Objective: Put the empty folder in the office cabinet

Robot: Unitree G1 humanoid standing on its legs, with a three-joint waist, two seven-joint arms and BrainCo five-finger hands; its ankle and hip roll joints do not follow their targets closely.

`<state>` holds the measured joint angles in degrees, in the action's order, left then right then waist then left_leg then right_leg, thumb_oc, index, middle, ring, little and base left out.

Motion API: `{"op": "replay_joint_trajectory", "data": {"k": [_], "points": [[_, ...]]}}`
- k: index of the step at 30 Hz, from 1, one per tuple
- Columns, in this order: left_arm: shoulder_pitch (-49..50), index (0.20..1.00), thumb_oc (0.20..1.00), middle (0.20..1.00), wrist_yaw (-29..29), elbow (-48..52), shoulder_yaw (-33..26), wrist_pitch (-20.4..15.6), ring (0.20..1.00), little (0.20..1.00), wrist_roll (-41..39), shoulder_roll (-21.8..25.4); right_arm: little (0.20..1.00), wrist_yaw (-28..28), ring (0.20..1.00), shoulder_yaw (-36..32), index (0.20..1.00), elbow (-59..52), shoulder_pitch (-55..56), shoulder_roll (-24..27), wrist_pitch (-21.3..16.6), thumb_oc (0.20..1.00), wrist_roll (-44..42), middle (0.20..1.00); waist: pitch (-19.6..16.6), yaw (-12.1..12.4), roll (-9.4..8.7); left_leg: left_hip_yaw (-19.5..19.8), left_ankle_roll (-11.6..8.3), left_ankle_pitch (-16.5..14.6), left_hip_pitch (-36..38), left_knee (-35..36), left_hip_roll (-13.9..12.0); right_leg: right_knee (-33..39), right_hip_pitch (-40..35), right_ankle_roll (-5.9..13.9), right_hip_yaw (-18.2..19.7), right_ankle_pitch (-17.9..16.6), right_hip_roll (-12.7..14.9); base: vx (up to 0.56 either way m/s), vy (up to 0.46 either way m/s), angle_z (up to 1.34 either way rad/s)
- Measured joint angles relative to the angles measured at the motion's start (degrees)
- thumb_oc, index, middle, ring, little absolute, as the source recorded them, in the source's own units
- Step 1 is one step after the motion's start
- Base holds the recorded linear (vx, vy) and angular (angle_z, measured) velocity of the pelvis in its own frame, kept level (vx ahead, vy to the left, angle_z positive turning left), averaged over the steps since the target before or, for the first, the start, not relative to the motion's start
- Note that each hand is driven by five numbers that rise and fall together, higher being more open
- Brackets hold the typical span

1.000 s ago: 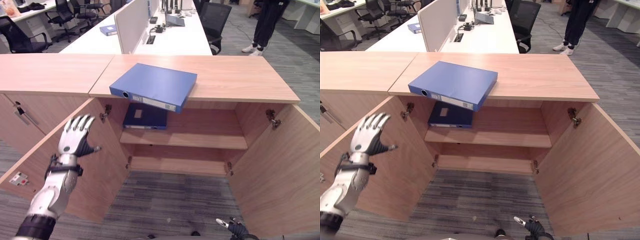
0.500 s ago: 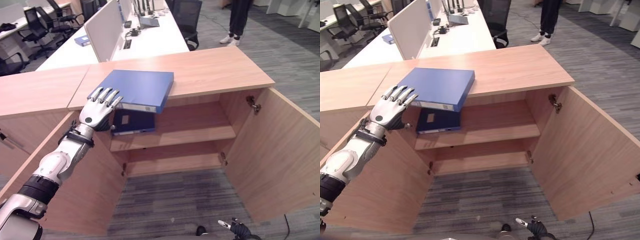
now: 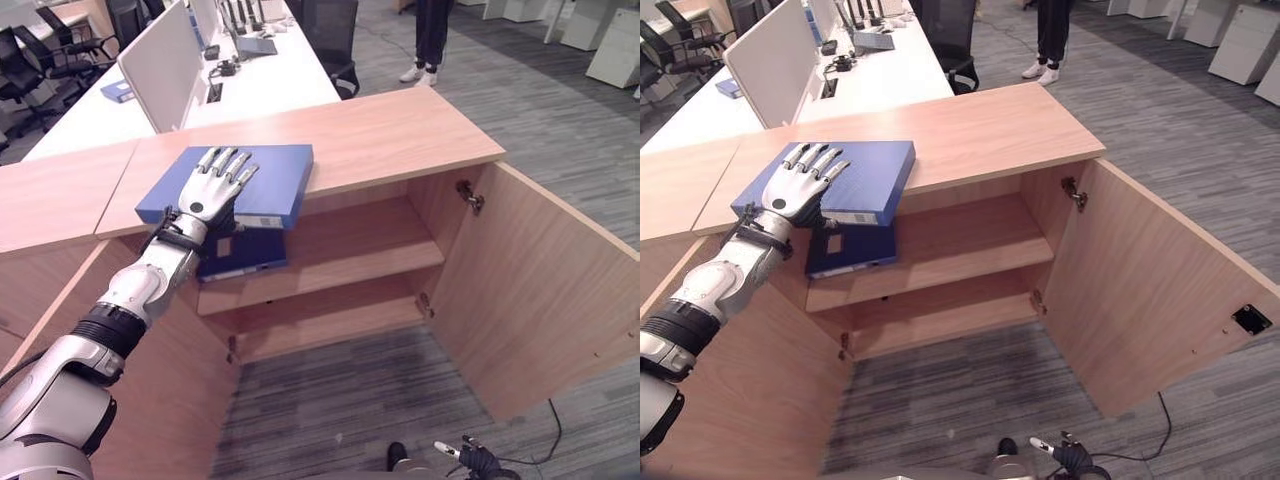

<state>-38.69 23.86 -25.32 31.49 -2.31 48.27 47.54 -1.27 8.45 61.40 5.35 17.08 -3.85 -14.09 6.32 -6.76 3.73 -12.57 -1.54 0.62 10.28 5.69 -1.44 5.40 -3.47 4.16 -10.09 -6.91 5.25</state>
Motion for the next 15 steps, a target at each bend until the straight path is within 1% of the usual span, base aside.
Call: {"op": "replay_joint_trajectory", "data": {"k": [7,8,15], "points": [[-0.01,1.000,1.000,1.000,0.50,-2.05,-0.01,1.20,1.000,1.000,-2.87,-0.22,1.000,-0.02,1.000,-0.13,1.000,0.02,0.36,0.16,0.11,1.000,-0.08,1.000,0.30,-0.57,-0.87,-0.49,-0.01,-0.01,0.16,0.00,-0.07,0.00,0.01,0.00,0.44,-0.14,-0.11,0.01,0.006,-0.02],[-0.01,1.000,1.000,1.000,0.51,-2.12,-0.01,1.40,1.000,1.000,-2.88,-0.24,1.000,-0.01,1.000,-0.15,1.000,0.01,0.39,0.17,0.11,1.000,-0.14,1.000,0.42,-0.61,-1.27,-0.55,-0.03,-0.02,0.25,0.01,-0.07,-0.01,-0.04,-0.02,0.54,-0.18,-0.16,0.04,0.018,-0.03],[0.02,1.000,1.000,1.000,0.53,-4.51,-0.04,1.88,1.000,1.000,-3.16,-1.02,1.000,-0.49,1.000,-0.31,1.000,-0.03,0.42,0.15,0.11,1.000,-0.44,1.000,-0.08,-0.60,-2.47,-1.04,-0.02,-0.02,0.40,0.01,-0.13,-0.01,0.01,-0.10,1.04,-0.30,-0.25,0.01,0.007,-0.02]]}}
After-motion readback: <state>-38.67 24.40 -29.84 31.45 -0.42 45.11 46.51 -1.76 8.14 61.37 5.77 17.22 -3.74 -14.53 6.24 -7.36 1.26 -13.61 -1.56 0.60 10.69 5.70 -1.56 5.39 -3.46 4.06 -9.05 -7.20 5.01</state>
